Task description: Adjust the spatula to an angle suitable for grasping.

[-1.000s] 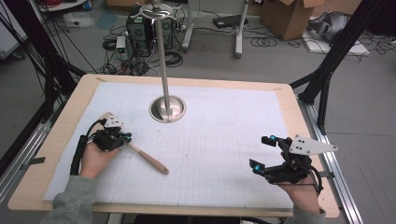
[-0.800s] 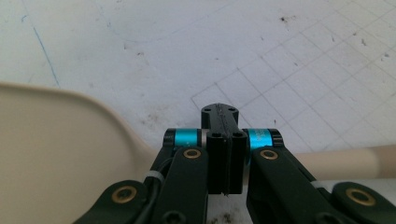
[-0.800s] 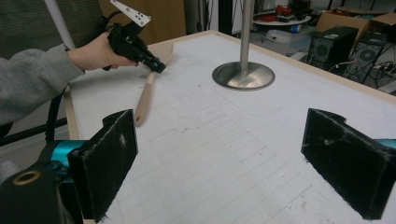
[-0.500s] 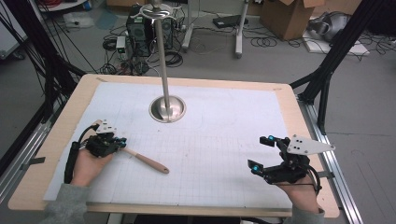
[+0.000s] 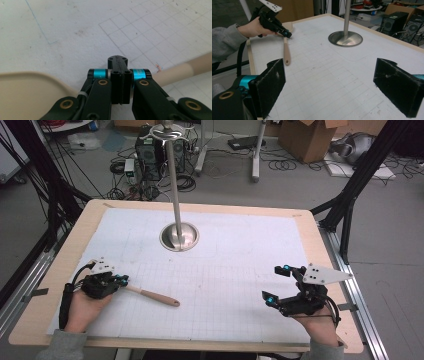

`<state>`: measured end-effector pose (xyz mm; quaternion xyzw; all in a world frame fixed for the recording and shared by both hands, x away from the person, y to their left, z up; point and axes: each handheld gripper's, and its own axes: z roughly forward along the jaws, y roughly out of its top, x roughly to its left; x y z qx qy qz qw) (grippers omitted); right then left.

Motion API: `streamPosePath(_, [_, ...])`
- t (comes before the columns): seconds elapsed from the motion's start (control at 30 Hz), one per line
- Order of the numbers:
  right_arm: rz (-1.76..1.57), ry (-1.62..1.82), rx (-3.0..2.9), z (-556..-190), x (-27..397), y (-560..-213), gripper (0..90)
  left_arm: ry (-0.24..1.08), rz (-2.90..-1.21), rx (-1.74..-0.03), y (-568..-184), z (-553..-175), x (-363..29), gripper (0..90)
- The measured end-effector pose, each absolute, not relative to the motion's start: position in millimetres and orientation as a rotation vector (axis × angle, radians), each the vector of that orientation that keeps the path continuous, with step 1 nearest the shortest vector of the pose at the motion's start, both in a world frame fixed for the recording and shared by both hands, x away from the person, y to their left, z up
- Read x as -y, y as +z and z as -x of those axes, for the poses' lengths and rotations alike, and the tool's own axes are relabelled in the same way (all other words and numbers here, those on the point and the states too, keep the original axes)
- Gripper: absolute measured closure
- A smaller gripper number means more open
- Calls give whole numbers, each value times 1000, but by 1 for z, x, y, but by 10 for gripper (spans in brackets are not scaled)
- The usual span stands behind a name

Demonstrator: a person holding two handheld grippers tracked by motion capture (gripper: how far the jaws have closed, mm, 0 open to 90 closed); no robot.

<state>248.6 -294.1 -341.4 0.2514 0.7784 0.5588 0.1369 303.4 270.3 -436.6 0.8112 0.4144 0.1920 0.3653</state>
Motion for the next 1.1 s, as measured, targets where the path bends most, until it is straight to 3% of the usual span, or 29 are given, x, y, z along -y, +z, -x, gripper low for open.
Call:
streamPosePath(0.87, [-688,1622,-2284,-258,283,-342,96,510,-2080,-1069,-438,-271,-282,897])
streamPosePath(1.1, [-687,1617,-2287,-258,281,-341,96,570,-1996,-988,-425,-263,-286,897])
